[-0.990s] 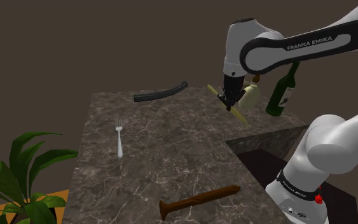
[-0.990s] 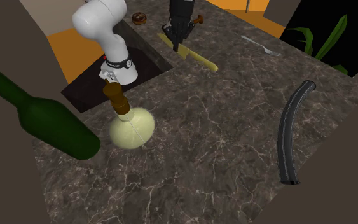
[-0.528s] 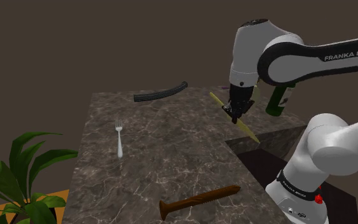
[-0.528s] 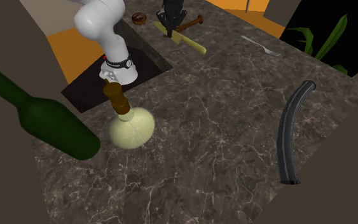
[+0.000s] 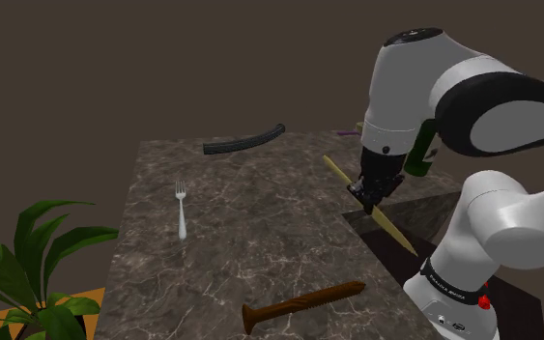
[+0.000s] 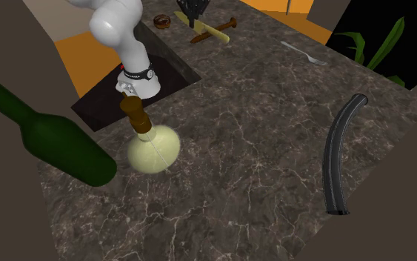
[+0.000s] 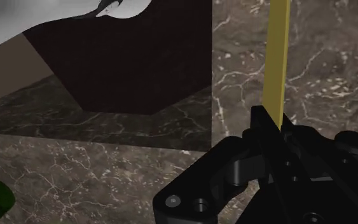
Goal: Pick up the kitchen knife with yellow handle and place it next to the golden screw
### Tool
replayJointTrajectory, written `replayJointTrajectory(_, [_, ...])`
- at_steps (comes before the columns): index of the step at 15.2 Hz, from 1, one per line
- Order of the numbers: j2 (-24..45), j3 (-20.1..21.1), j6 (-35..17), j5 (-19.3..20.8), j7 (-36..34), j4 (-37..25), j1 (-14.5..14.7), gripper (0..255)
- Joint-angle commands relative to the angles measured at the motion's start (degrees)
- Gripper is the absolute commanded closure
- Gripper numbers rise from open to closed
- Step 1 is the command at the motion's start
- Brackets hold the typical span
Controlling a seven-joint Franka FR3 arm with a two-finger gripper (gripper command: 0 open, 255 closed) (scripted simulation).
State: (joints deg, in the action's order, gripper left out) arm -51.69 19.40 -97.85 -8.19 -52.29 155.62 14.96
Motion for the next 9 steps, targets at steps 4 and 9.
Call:
replayJointTrajectory(4, [-1.33,6.43,2.46,-6.42,-7.37,-1.14,4.75,255])
replayJointTrajectory(9, [0.01,13.16,3.61,-12.27,-14.74,-4.33,8.12,255])
